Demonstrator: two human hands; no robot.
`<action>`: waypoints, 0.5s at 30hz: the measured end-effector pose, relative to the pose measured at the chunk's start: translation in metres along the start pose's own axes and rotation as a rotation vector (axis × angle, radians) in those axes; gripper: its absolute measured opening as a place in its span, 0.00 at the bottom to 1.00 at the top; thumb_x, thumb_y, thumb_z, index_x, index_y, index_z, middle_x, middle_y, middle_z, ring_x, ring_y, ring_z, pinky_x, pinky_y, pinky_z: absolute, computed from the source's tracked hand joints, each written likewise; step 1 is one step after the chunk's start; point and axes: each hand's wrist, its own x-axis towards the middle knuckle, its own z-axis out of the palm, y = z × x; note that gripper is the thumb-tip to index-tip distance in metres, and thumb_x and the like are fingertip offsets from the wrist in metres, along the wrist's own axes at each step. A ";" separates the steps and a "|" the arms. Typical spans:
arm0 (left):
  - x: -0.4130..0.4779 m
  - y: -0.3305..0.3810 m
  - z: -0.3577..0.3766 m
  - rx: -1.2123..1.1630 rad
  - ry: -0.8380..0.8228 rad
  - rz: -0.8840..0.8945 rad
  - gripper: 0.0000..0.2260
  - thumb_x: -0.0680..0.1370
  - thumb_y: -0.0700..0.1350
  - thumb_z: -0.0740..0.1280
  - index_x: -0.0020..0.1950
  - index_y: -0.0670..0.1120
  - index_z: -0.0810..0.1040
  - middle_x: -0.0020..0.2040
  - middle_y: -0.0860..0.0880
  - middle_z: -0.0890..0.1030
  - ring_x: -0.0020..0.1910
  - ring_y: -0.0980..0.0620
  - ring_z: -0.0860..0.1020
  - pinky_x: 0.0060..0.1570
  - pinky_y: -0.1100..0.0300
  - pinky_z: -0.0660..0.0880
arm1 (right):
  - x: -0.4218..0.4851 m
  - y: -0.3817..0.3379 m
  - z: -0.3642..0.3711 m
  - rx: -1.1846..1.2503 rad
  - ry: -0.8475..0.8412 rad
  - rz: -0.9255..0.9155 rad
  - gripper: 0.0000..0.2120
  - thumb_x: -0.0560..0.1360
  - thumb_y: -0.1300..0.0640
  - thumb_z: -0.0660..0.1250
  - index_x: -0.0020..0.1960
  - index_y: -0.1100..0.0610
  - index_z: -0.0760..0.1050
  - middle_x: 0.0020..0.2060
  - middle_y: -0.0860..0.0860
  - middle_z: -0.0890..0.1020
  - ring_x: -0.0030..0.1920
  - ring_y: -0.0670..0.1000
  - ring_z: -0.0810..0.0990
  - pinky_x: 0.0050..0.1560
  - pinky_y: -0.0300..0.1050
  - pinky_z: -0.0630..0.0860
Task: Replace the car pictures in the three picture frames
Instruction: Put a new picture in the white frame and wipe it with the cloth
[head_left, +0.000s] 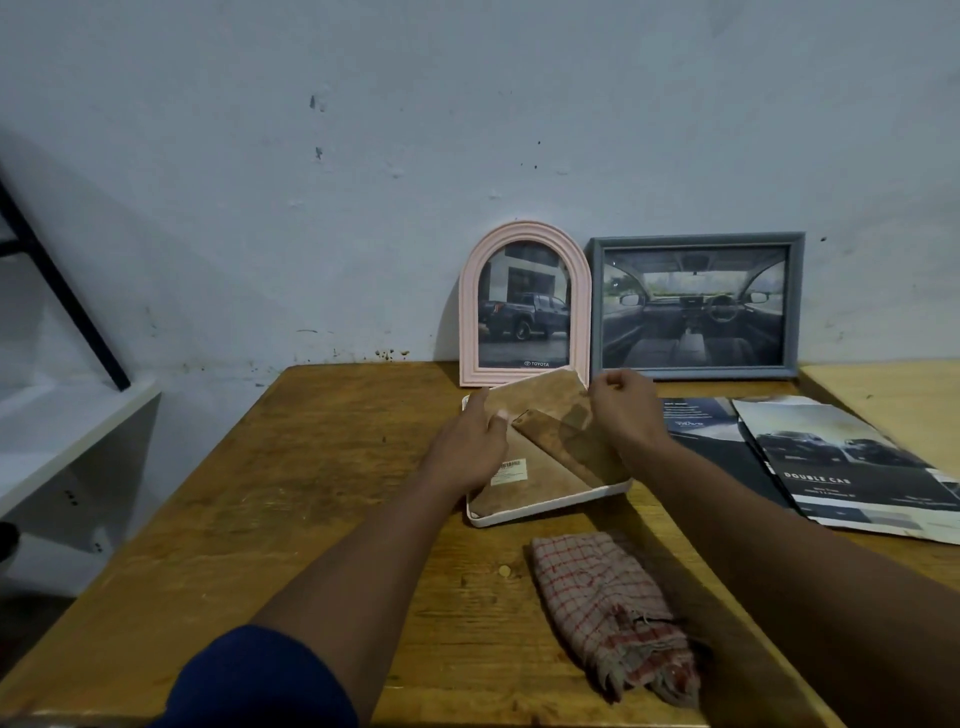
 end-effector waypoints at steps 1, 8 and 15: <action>0.001 0.007 -0.002 -0.104 -0.039 -0.046 0.25 0.85 0.58 0.54 0.82 0.58 0.56 0.79 0.46 0.65 0.76 0.40 0.66 0.72 0.43 0.66 | 0.002 -0.008 -0.010 0.044 0.019 -0.024 0.09 0.81 0.56 0.61 0.50 0.57 0.78 0.46 0.55 0.81 0.50 0.56 0.80 0.44 0.48 0.77; -0.001 0.065 -0.024 -0.520 -0.132 -0.083 0.30 0.84 0.65 0.45 0.82 0.52 0.58 0.78 0.43 0.67 0.75 0.39 0.67 0.73 0.42 0.62 | -0.001 -0.085 -0.052 0.386 -0.255 -0.054 0.09 0.83 0.59 0.60 0.59 0.58 0.75 0.47 0.61 0.85 0.46 0.57 0.85 0.51 0.51 0.82; -0.003 0.070 -0.110 -0.472 0.000 -0.048 0.31 0.77 0.68 0.65 0.75 0.55 0.68 0.68 0.48 0.75 0.57 0.44 0.79 0.46 0.49 0.82 | -0.032 -0.111 0.003 0.415 -0.463 -0.120 0.07 0.84 0.54 0.58 0.58 0.52 0.74 0.54 0.54 0.83 0.53 0.52 0.84 0.55 0.49 0.80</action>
